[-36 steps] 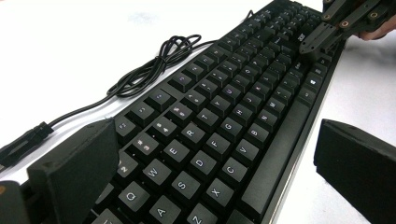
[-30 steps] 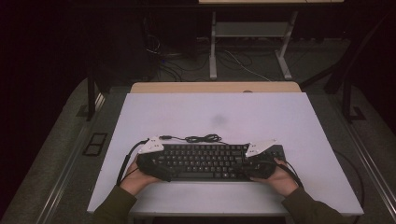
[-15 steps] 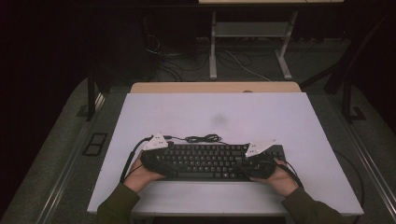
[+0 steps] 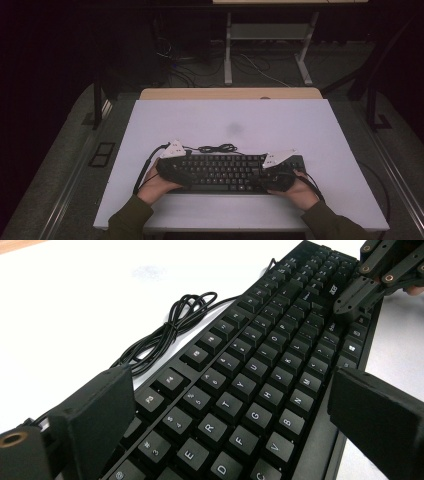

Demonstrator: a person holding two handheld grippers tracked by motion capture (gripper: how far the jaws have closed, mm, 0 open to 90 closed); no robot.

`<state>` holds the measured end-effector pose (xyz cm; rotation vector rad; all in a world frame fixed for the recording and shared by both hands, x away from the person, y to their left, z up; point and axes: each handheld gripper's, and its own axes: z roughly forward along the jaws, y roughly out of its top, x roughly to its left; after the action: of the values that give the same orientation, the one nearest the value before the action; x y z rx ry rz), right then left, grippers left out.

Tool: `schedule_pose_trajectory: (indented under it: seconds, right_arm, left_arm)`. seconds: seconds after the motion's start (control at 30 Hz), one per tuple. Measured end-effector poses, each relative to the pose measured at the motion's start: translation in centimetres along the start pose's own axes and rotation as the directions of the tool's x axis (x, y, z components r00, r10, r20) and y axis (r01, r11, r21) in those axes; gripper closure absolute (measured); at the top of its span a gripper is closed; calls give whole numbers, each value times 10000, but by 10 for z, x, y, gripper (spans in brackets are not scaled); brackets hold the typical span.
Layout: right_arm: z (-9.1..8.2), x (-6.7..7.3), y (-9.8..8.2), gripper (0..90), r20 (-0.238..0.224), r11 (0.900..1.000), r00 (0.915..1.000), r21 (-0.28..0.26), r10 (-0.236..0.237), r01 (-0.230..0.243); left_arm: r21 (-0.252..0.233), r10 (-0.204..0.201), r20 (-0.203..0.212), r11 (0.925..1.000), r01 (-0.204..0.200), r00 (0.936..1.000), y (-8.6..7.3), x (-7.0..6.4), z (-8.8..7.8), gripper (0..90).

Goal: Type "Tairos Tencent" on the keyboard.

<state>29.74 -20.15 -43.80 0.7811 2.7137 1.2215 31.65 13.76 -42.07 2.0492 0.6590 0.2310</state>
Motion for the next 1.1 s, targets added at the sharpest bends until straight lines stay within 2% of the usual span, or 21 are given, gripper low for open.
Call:
schedule_pose_trajectory:
  seconds: [0.27, 0.37, 0.4, 0.43, 0.47, 0.57, 0.6, 0.63, 0.67, 0.7, 0.77, 0.8, 0.87, 1.1]
  right_arm:
    - [0, 0, 0, 892, 4, 10000, 10000, -2, 19, -19]
    - [0, 0, 0, 891, 8, 10000, 10000, 1, 21, -21]
    - [0, 0, 0, 891, 8, 10000, 10000, 1, 21, -21]
    - [0, 0, 0, 892, 6, 10000, 10000, 5, 38, -38]
    - [0, 0, 0, 892, 6, 10000, 10000, 5, 38, -38]
    - [0, 0, 0, 891, 11, 10000, 10000, 2, 34, -34]
    - [0, 0, 0, 891, 8, 10000, 10000, 3, 33, -33]
    - [0, 0, 0, 892, 9, 10000, 10000, 4, 36, -36]
    - [0, 0, 0, 892, 9, 10000, 10000, 4, 36, -36]
    - [0, 0, 0, 891, 10, 10000, 10000, 2, 31, -31]
    - [0, 0, 0, 891, 9, 10000, 10000, 2, 33, -33]
    - [0, 0, 0, 891, 9, 10000, 10000, 2, 33, -33]
    - [0, 0, 0, 891, 6, 10000, 10000, 2, 34, -34]
    - [0, 0, 0, 891, -5, 10000, 10000, 3, 43, -43]
  left_arm:
    - [-110, -223, 36, 9997, 224, 9997, 2, 4, 3, 166]
    - [4, -316, 183, 9995, 316, 9993, 1, 6, 6, 319]
    - [35, -370, 259, 9993, 369, 9990, 1, 6, 7, 319]
    - [114, -335, 303, 9994, 332, 9990, 1, 6, 8, 398]
    - [178, -310, 283, 9994, 305, 9991, 1, 6, 9, 398]
    - [397, -353, 402, 9986, 337, 9986, 2, 7, 12, 550]
    - [542, -393, 493, 9979, 367, 9980, 3, 7, 15, 649]
    - [542, -393, 493, 9979, 367, 9980, 3, 7, 15, 690]
    - [579, -416, 546, 9976, 384, 9976, 3, 7, 16, 690]
    - [705, -433, 538, 9967, 395, 9976, 3, 7, 18, 769]
    - [819, -444, 567, 9959, 397, 9974, 4, 7, 20, 833]
    - [921, -425, 582, 9951, 370, 9974, 4, 7, 21, 833]
    - [1069, -414, 569, 9936, 352, 9975, 4, 8, 23, 891]
    - [1456, -410, 589, 9888, 321, 9974, 3, 7, 28, 894]
